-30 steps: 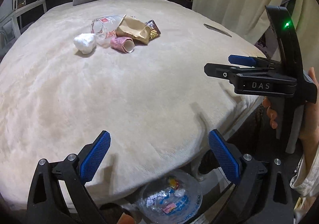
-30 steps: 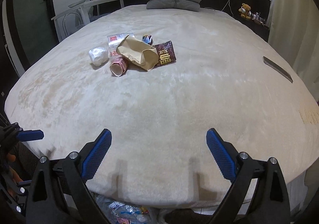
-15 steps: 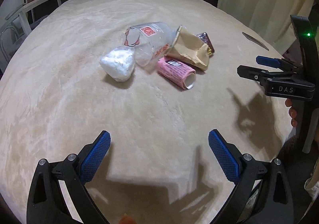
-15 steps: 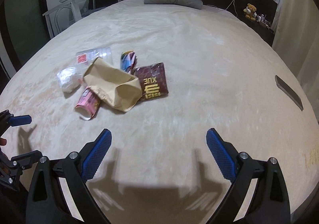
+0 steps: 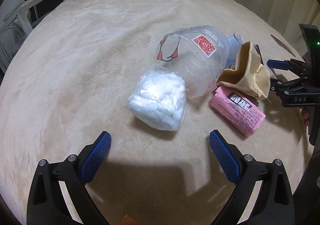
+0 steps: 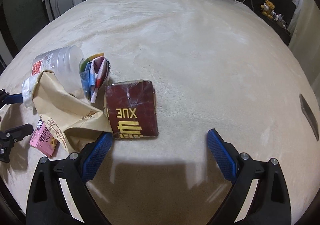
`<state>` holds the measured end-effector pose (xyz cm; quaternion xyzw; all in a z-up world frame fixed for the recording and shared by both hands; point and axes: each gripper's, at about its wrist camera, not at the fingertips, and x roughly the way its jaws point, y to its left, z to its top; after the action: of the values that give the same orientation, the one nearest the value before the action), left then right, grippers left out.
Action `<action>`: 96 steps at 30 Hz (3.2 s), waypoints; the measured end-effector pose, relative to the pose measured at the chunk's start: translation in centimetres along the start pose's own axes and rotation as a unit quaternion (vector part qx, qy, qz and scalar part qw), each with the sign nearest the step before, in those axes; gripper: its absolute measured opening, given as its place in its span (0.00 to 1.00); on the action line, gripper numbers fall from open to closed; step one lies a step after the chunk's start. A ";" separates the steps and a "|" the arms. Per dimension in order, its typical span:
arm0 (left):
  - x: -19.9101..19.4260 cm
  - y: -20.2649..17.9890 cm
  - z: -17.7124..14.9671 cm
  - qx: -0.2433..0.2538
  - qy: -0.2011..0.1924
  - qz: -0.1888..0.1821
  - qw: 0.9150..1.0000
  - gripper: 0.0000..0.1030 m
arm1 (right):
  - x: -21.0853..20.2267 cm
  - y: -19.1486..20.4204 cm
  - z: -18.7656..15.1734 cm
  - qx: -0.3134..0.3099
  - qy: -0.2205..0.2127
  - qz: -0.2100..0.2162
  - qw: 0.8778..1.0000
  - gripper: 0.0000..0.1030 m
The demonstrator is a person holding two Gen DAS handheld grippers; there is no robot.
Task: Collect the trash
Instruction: 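Close the left tool on the white plastic ball while the right tool grasps the brown XUE wrapper, then carry the white ball and brown XUE wrapper down over the clear trash bag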
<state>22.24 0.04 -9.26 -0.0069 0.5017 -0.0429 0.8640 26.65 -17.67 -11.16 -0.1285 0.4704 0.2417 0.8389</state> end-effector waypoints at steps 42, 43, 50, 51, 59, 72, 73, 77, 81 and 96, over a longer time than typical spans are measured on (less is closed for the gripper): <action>-2.3 0.4 -0.1 -0.005 -0.070 0.006 0.997 0.50 | -4.9 -0.5 -1.8 0.006 -0.047 0.038 0.998 0.49; -2.6 0.2 -0.3 -0.004 -0.072 0.007 0.997 0.49 | -5.4 -0.4 -2.0 0.006 -0.049 0.041 0.998 0.49; -5.7 -0.3 -2.4 0.001 -0.086 0.015 0.996 0.49 | -8.7 0.9 -3.6 0.006 -0.070 0.055 0.996 0.49; -6.2 -0.3 -2.8 0.000 -0.089 0.015 0.996 0.50 | -9.1 1.2 -3.9 0.004 -0.072 0.055 0.996 0.49; -9.0 -1.3 -6.3 -0.007 -0.105 0.004 0.994 0.50 | -12.2 3.5 -6.9 -0.001 -0.091 0.065 0.994 0.49; -10.7 -4.0 -11.9 0.006 -0.102 -0.007 0.995 0.50 | -14.8 6.7 -12.3 0.000 -0.098 0.063 0.993 0.49; -10.8 -4.3 -12.4 0.008 -0.101 -0.006 0.995 0.50 | -14.9 6.9 -12.7 0.002 -0.097 0.064 0.993 0.49; -11.0 -5.6 -14.2 0.015 -0.096 -0.008 0.995 0.50 | -15.1 7.9 -14.6 0.000 -0.089 0.059 0.994 0.49; -11.2 -7.0 -16.2 0.023 -0.091 -0.010 0.996 0.50 | -15.1 9.1 -16.8 -0.004 -0.079 0.050 0.996 0.49; -12.3 -10.9 -22.8 0.018 -0.072 -0.027 0.997 0.50 | -15.9 12.2 -24.4 -0.009 -0.048 0.046 0.998 0.49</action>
<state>-4.35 -9.10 -9.35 -0.0080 0.4366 -0.0749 0.8965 -4.47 -22.64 -10.25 -0.1027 0.4332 0.2902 0.8471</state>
